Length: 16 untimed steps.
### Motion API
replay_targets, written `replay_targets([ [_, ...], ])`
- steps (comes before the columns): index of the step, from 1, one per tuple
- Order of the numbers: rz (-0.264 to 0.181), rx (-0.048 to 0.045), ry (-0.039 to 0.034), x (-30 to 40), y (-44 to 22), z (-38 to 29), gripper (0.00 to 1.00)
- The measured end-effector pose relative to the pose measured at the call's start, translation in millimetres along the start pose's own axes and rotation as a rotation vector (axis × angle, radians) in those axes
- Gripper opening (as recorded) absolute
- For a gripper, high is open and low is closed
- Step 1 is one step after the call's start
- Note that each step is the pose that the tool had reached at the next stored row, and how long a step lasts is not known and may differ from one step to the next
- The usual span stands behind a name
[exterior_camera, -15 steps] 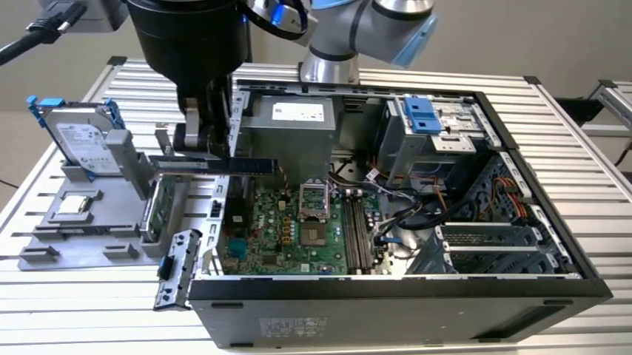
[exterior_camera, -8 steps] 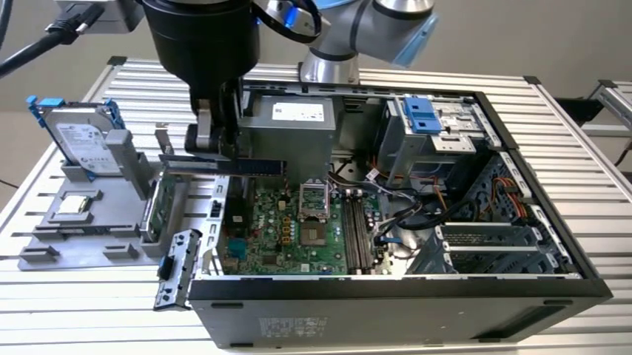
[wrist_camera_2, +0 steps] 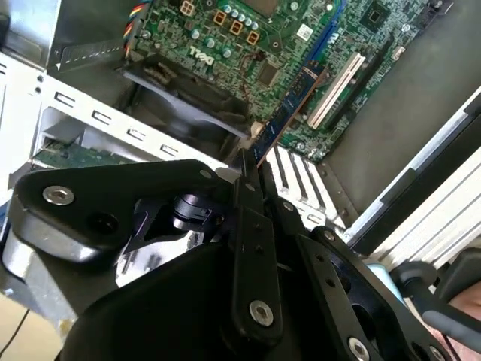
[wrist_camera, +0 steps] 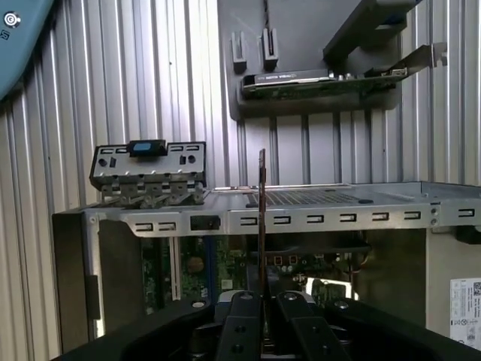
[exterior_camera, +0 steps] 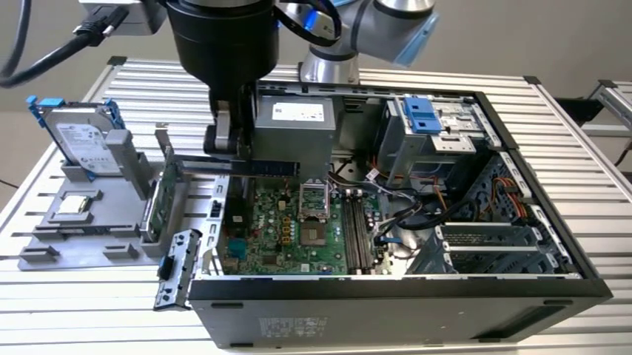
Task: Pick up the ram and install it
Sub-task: 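Insert the ram into the slot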
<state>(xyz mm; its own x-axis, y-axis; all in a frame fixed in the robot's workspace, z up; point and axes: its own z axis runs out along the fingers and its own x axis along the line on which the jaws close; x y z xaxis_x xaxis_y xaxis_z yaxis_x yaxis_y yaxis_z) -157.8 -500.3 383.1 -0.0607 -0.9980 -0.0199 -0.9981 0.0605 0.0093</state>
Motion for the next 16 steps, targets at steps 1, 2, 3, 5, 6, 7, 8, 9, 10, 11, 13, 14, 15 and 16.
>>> replay_targets([
  [1,0.002,0.0000,0.0001,-0.1,-1.9,0.1,0.00],
  [2,0.005,0.0001,-0.0001,-0.2,-3.8,0.3,0.00],
  [3,0.007,0.0001,-0.0001,-0.3,-5.6,0.4,0.00],
  [5,0.011,0.0002,-0.0001,-0.6,-9.5,0.7,0.00],
  [6,0.014,0.0003,-0.0001,-0.7,-11.3,0.8,0.00],
  [7,0.016,0.0003,-0.0001,-0.8,-13.4,1.0,0.00],
  [8,0.018,0.0003,-0.0002,-0.9,-15.4,1.1,0.00],
  [9,0.020,0.0004,-0.0002,-1.0,-17.4,1.3,0.00],
  [10,0.022,0.0005,-0.0003,-1.1,-19.4,1.4,0.00],
  [11,0.025,0.0005,-0.0002,-1.3,-21.4,1.5,0.00],
  [13,0.029,0.0006,-0.0004,-1.5,-25.3,1.8,0.00],
  [14,0.031,0.0006,-0.0004,-1.6,-27.3,1.9,0.00],
  [15,0.033,0.0007,-0.0004,-1.7,-29.3,2.1,0.00],
  [16,0.035,0.0007,-0.0003,-1.8,-31.1,2.1,0.00],
])
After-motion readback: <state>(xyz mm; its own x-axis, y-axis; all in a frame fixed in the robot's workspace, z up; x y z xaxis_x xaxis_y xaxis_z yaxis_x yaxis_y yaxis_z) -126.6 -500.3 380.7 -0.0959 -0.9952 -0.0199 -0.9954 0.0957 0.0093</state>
